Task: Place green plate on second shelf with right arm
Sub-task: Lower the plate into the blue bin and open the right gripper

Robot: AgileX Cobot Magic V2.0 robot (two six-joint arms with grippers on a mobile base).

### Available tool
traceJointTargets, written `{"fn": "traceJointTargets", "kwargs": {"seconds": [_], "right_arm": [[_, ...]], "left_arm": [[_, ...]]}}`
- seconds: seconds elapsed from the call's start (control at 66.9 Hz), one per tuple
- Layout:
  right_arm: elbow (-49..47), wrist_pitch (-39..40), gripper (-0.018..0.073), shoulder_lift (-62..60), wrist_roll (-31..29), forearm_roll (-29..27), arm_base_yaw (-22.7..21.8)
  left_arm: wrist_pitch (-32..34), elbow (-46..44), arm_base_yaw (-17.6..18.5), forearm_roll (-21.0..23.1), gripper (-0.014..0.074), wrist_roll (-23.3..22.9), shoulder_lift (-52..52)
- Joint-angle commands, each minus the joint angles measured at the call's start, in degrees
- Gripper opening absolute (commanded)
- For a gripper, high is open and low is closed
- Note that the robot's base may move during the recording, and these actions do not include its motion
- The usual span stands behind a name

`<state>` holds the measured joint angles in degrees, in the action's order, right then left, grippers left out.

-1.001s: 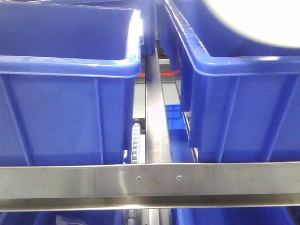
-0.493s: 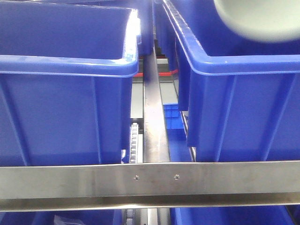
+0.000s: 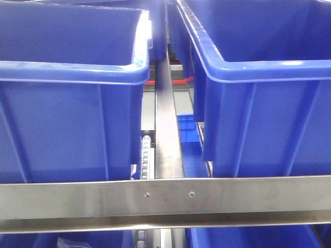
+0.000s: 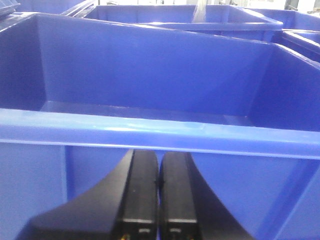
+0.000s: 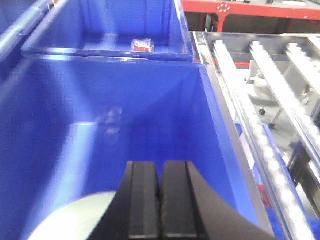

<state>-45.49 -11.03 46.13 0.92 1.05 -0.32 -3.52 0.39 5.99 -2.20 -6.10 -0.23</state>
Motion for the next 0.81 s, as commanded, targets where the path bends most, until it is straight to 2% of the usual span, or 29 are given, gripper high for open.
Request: {"fn": "traceJointTargets", "kwargs": {"seconds": [0.0,0.194,0.448,0.583,0.642,0.792], "right_arm": [[1.6,1.1,0.0048,-8.0,0.1,-0.3,0.8],[14.6,3.9,0.0048,-28.5,0.1,-0.5,4.0],[26.2,2.7,0.0048,-48.3,0.1,-2.2,4.6],[28.7,-7.3,0.0048,-45.3,0.0,-3.6,4.6],[29.3,-6.7,0.0048,-45.1,-0.1,-3.2,4.6],[32.9,1.4,0.0048,-45.1,-0.1,0.1,4.6]], "left_arm": [[4.7,2.3,0.0,0.2,0.0131,-0.1,-1.0],[4.7,2.3,0.0,0.2,0.0131,-0.1,-1.0],[4.7,2.3,0.0,0.2,0.0131,-0.1,-1.0],[4.7,2.3,0.0,0.2,0.0131,-0.1,-1.0],[4.7,2.3,0.0,0.2,0.0131,-0.1,-1.0],[4.7,2.3,0.0,0.2,0.0131,-0.1,-1.0]]}}
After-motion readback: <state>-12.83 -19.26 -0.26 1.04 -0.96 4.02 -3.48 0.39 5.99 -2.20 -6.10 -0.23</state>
